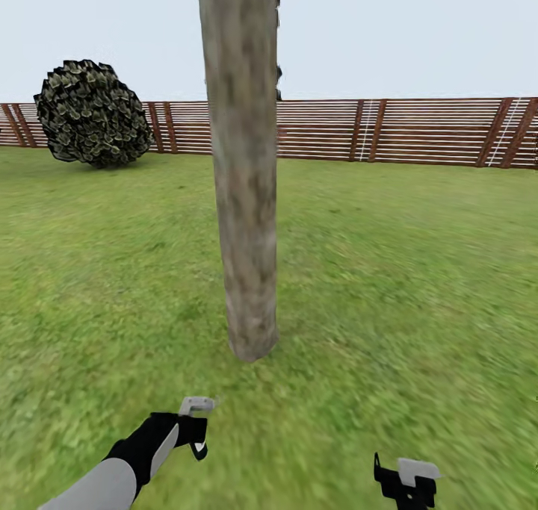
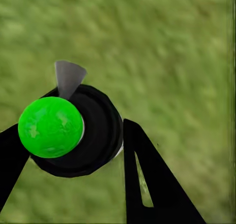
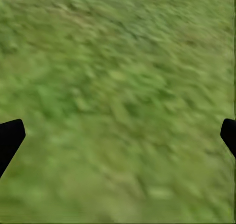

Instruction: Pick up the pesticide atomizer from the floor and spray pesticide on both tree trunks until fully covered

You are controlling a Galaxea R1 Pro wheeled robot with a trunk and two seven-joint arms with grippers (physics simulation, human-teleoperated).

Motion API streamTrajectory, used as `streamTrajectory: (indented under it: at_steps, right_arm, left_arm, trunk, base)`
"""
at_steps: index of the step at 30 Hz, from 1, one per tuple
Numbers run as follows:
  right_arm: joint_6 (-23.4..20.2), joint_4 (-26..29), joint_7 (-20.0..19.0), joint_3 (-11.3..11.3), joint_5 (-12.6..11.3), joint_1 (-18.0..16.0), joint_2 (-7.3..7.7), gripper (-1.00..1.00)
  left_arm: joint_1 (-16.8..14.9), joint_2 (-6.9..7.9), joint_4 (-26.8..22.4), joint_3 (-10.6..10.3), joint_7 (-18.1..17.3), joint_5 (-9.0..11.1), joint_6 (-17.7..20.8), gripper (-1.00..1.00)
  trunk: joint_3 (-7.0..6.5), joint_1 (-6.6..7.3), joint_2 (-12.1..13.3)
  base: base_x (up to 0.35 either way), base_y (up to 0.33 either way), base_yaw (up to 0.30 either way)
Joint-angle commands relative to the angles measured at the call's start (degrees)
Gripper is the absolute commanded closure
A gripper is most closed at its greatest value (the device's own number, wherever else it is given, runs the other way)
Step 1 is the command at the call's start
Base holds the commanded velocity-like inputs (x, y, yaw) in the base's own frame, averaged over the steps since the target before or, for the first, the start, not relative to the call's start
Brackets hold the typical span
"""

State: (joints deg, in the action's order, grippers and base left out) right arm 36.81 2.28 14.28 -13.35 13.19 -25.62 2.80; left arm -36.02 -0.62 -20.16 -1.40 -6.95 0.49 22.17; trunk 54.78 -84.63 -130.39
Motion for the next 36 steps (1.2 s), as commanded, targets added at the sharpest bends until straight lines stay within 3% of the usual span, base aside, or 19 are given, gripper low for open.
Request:
streamTrajectory:
  at_steps: [1,6,7,12,26,31,33,36]
  right_arm:
    - [0.1,-0.1,0.3,-0.3,0.6,0.0,0.00,-1.00]
    - [0.1,-0.1,0.3,-0.4,0.6,0.0,0.01,-1.00]
    - [0.1,-0.2,0.2,-0.4,0.7,-0.1,0.10,-1.00]
    - [0.0,-0.3,0.0,-0.3,0.8,0.0,0.11,-1.00]
    - [0.1,-0.2,0.1,-0.3,0.9,0.0,0.11,-1.00]
    - [0.1,-0.3,0.0,-0.3,0.9,0.0,0.10,-1.00]
    - [0.1,-0.3,0.0,-0.3,0.9,0.0,0.10,-1.00]
    - [0.1,-0.3,0.0,-0.3,0.9,0.0,0.10,-1.00]
  left_arm:
    - [0.0,0.03,-0.1,-0.2,-0.1,0.0,0.4,1.00]
    - [0.0,0.16,-0.1,-0.2,-0.1,-0.1,0.4,1.00]
    - [-0.1,-1.48,-1.9,-0.2,5.6,-2.5,0.3,1.00]
    - [-0.2,-1.27,-2.0,-0.3,5.8,-3.4,0.3,1.00]
    - [-0.2,-1.81,-3.0,0.0,5.9,-3.2,-0.4,1.00]
    - [-1.0,-4.34,-3.9,-0.2,5.7,-3.2,-0.2,1.00]
    - [-3.6,-6.46,-4.2,-0.2,5.4,-3.2,0.3,1.00]
    - [-5.9,-6.78,-4.2,-0.1,5.4,-3.2,0.6,1.00]
  trunk:
    - [0.05,-0.01,0.0]
    - [0.05,-0.01,0.0]
    - [0.05,-0.01,0.0]
    - [0.05,-0.01,0.0]
    - [0.05,-0.01,0.0]
    - [0.05,-0.01,0.0]
    - [0.05,-0.01,0.0]
    - [0.05,-0.01,0.0]
  base:
    - [0.234,-0.189,-0.181]
    - [0.274,-0.163,-0.249]
    - [-0.002,0.000,0.000]
    - [0.000,0.000,0.000]
    - [-0.033,0.000,0.000]
    - [-0.079,0.000,0.000]
    - [-0.007,0.000,0.000]
    - [-0.002,0.000,0.000]
